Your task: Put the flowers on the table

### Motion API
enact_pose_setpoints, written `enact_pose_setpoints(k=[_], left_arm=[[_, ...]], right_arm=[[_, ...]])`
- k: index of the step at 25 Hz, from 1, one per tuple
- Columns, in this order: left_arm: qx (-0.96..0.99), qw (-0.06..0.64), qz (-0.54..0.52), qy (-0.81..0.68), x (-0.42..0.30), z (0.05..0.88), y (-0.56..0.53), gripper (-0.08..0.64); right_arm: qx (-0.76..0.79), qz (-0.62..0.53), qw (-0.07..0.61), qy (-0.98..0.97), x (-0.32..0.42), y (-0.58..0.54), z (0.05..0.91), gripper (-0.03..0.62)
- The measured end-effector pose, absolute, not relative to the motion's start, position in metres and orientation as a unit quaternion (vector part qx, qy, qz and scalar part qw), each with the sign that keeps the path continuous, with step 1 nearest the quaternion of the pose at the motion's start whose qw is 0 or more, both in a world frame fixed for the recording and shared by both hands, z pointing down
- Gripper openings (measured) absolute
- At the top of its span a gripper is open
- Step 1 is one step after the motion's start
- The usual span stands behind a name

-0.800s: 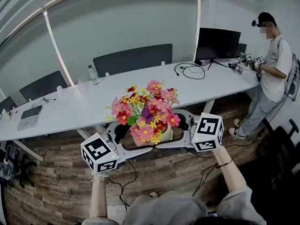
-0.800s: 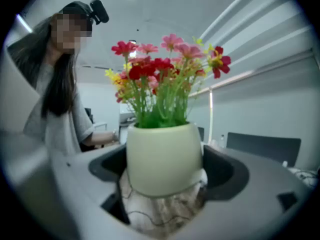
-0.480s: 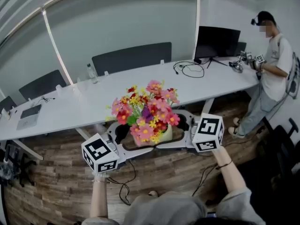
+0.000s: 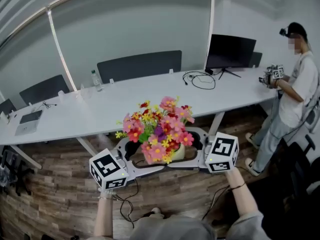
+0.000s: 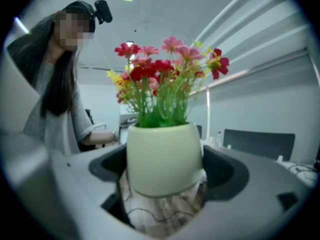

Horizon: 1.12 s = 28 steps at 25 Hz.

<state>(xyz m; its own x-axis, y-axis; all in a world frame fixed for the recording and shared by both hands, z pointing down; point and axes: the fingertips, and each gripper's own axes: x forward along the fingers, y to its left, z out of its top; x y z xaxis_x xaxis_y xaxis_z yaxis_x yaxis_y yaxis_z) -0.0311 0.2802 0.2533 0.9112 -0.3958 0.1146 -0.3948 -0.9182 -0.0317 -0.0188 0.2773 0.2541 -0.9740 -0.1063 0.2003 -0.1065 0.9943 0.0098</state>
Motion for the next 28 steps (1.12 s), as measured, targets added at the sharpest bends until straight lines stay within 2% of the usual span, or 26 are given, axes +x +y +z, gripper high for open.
enact_pose_setpoints(k=[10,28], left_arm=[[-0.971,0.018,-0.065,0.231,0.015,0.270,0.252,0.449],[-0.968,0.012,-0.060,0.245,-0.031,0.268,0.130,0.449]], right_arm=[[0.031,-0.019,0.080,-0.996,0.029,0.247,0.271,0.456],[0.015,-0.009,0.092,-0.996,-0.018,0.125,0.270,0.456]])
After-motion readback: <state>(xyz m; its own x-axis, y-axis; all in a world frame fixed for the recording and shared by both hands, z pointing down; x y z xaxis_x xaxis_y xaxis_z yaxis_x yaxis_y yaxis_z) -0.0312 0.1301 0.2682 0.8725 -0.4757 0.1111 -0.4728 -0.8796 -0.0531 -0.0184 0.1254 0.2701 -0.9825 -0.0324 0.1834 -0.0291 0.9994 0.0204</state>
